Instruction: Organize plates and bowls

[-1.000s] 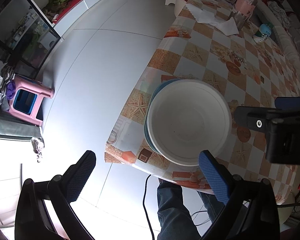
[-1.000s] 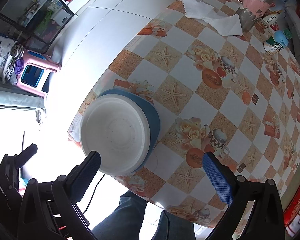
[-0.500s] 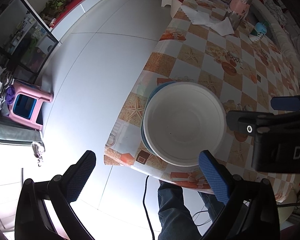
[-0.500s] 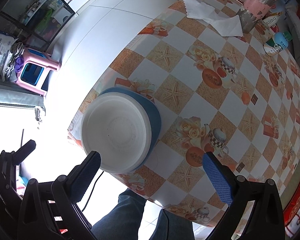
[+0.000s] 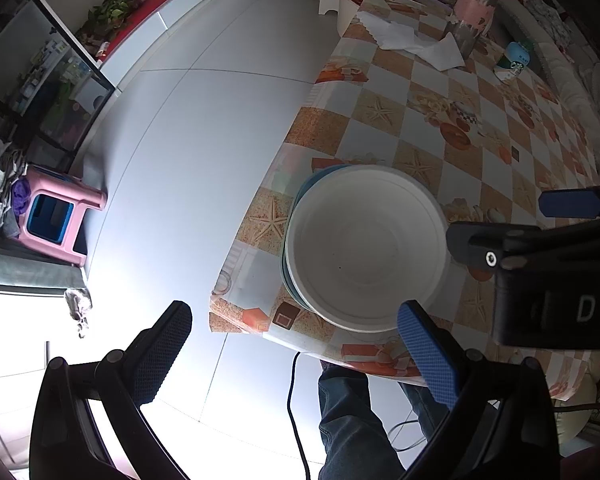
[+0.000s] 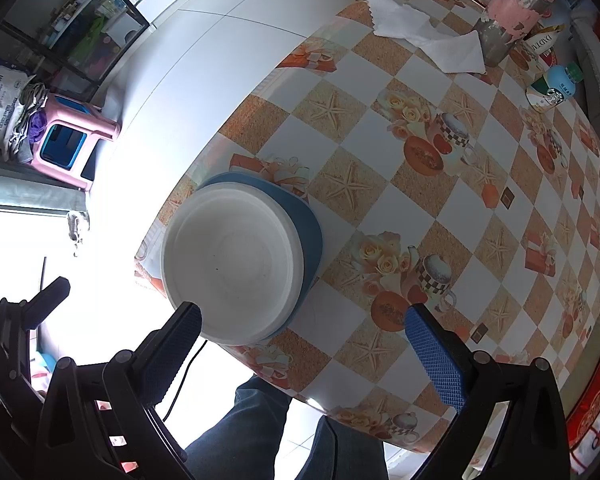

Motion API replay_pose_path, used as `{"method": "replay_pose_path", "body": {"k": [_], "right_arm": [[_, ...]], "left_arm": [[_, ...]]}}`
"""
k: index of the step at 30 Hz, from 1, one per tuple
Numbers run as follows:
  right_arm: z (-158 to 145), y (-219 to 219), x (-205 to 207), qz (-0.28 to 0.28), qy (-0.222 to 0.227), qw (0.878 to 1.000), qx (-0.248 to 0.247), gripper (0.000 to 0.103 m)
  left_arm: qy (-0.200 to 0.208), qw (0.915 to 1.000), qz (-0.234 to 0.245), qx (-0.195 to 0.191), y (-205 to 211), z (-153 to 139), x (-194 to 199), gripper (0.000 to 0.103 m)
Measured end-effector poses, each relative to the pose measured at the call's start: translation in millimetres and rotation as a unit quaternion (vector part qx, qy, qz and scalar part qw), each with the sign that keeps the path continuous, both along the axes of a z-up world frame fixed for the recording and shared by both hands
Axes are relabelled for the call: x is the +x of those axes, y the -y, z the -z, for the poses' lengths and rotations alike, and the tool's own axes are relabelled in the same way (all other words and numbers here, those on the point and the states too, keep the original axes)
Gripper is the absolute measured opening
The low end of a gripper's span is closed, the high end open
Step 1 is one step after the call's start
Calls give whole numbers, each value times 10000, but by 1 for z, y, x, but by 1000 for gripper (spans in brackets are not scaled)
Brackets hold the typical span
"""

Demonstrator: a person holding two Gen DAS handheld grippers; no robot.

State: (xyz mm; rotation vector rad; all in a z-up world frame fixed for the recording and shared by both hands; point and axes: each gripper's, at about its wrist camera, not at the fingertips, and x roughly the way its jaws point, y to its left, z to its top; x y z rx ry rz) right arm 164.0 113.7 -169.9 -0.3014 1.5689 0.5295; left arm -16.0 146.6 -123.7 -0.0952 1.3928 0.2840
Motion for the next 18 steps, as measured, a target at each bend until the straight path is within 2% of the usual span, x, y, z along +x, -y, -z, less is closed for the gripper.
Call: {"method": "replay_pose_path", "body": {"k": [18], "right_arm": [[3, -4, -1, -159, -66, 9999, -10, 102]], "left_arm": [[-48, 9999, -134, 60, -8, 5, 1, 103]]}}
